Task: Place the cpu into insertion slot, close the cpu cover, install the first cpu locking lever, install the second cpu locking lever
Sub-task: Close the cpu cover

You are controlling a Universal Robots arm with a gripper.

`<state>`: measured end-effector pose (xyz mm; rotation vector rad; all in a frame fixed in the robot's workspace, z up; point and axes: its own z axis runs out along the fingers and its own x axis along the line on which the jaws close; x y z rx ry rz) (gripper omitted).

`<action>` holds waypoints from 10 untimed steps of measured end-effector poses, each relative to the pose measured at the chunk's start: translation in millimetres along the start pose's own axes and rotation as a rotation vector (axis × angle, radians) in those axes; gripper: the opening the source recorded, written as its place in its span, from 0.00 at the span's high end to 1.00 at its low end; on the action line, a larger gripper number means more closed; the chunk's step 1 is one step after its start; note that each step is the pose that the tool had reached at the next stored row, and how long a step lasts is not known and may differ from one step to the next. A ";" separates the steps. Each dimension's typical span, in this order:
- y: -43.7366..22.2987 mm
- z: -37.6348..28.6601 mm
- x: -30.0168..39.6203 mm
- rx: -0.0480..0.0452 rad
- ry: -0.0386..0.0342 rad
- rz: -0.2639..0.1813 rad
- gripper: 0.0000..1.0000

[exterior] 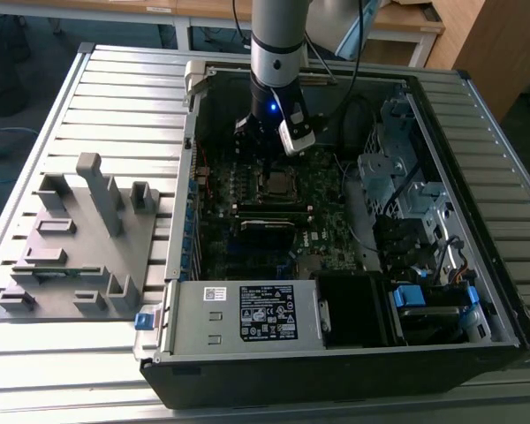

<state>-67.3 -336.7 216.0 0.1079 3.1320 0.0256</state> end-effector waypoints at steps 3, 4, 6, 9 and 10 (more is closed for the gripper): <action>0.1 0.9 0.1 -0.0006 -0.0004 0.000 0.90; 0.0 1.9 0.6 -0.0005 -0.0003 0.000 0.90; -0.1 4.8 1.5 -0.0003 -0.0001 0.000 0.90; -0.3 6.8 2.5 -0.0002 -0.0001 0.000 0.90; -0.3 7.6 2.8 -0.0002 -0.0001 0.000 0.90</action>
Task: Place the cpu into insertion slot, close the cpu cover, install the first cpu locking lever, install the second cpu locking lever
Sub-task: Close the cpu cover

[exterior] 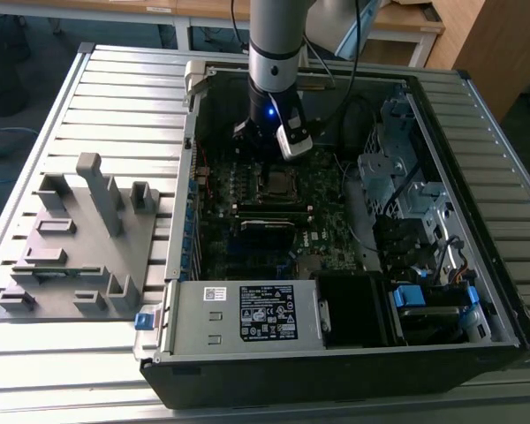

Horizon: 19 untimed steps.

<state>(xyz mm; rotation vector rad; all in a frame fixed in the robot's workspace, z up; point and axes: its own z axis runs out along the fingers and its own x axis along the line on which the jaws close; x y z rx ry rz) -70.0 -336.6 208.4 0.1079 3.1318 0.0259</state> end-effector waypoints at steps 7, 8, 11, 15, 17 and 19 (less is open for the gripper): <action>-0.3 6.5 3.4 0.0000 0.0000 0.000 0.90; -0.4 7.7 3.6 -0.0001 0.0000 0.000 0.90; -0.4 8.1 3.7 0.0002 0.0001 0.000 0.90; -0.4 9.6 3.7 0.0003 0.0002 0.000 0.90; -0.6 10.7 3.9 0.0012 0.0008 0.000 0.90; -0.6 11.0 3.9 0.0008 0.0005 0.000 0.90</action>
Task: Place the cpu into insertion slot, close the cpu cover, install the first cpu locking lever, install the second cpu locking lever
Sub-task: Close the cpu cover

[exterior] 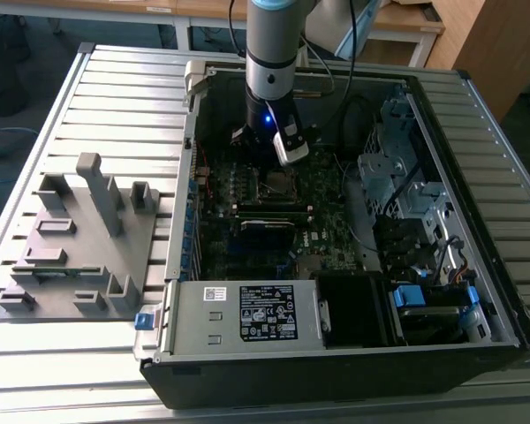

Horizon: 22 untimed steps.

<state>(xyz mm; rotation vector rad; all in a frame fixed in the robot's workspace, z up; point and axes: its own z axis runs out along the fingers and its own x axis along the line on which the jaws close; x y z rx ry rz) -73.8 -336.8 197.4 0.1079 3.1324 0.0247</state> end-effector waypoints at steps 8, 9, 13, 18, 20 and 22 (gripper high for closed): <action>0.2 -4.8 -0.1 -0.0009 -0.0005 0.000 0.90; 0.3 -6.2 -0.1 -0.0010 -0.0006 0.000 0.90; 0.4 -13.8 -0.2 -0.0007 -0.0005 0.000 0.90; 0.5 -21.2 -0.2 -0.0009 -0.0005 0.000 0.90; 0.5 -21.2 -1.0 -0.0004 -0.0006 0.000 0.90; 0.8 -21.2 -4.4 -0.0002 -0.0005 0.000 0.90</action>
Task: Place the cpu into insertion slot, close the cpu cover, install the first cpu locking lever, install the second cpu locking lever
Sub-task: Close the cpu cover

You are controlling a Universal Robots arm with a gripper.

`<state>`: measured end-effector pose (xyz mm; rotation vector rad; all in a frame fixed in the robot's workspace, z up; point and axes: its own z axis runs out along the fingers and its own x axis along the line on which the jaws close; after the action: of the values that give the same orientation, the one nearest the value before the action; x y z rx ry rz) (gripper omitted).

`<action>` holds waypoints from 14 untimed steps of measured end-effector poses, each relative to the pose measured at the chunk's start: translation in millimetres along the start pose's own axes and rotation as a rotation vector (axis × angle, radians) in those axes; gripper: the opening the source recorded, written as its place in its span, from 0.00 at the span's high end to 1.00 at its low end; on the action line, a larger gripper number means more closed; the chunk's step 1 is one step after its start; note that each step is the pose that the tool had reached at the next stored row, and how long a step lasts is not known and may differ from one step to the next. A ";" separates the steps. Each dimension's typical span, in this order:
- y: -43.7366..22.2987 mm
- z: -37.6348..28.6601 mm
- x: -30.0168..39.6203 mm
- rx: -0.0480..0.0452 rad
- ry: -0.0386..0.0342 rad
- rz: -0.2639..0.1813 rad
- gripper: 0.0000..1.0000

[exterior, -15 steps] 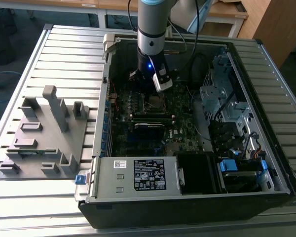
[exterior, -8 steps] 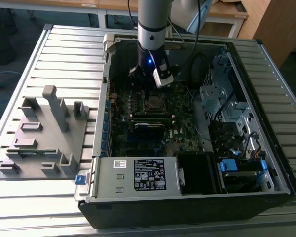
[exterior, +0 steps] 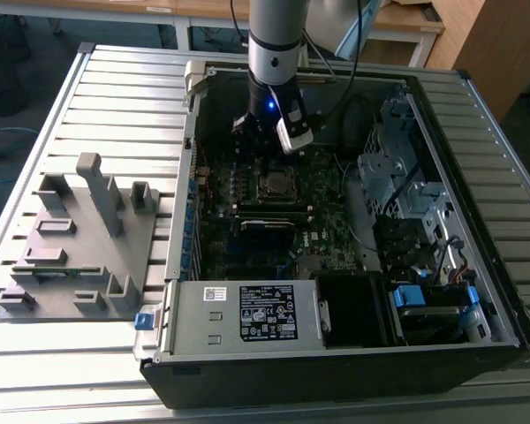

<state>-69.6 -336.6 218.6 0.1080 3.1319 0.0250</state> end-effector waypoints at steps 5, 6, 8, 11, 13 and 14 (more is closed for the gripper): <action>0.9 0.3 -13.5 0.0000 0.0000 0.000 0.90; 1.1 0.4 -16.5 0.0000 0.0001 0.000 0.90; 1.5 0.5 -21.2 -0.0001 0.0001 0.000 0.90; 1.5 0.4 -22.5 -0.0001 0.0001 0.000 0.90; 1.6 -1.5 -22.6 0.0002 0.0003 0.000 0.90; 1.6 -2.8 -22.6 0.0001 0.0003 0.000 0.90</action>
<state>-46.9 -336.6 221.7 0.1079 3.1321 0.0249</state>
